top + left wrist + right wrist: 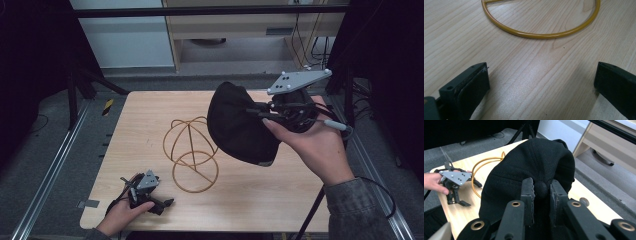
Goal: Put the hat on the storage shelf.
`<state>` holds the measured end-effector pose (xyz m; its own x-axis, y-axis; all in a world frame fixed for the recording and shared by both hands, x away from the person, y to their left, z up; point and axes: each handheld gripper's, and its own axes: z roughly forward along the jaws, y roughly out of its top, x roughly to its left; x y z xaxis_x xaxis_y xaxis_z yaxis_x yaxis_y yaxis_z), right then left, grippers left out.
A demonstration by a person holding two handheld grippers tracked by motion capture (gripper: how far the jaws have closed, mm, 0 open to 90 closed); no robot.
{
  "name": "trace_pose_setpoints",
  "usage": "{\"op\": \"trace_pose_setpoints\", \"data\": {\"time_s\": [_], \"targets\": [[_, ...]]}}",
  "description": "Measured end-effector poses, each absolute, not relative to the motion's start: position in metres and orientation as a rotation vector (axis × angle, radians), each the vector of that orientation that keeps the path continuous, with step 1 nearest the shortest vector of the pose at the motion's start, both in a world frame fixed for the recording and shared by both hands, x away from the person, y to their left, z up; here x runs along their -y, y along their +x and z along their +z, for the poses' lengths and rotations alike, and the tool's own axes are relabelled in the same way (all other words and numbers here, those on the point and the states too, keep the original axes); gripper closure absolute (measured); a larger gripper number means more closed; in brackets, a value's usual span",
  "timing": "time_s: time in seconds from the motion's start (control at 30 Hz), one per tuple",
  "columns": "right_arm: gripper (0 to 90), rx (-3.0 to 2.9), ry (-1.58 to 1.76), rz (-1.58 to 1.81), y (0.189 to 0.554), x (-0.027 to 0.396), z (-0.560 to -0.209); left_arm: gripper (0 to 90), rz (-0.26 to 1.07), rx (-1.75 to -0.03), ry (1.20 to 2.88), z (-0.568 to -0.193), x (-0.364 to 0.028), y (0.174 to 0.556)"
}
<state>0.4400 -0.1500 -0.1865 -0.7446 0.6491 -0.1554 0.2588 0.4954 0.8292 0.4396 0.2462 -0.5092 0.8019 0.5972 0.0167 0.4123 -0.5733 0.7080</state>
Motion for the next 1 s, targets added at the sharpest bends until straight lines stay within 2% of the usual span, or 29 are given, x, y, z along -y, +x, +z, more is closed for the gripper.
{"op": "trace_pose_setpoints", "data": {"time_s": [1.0], "targets": [[76.5,-2.331,0.679,1.237,0.477,0.080,-0.183,0.0,0.330,-0.740,2.261,-0.509,-0.246,0.440]]}}
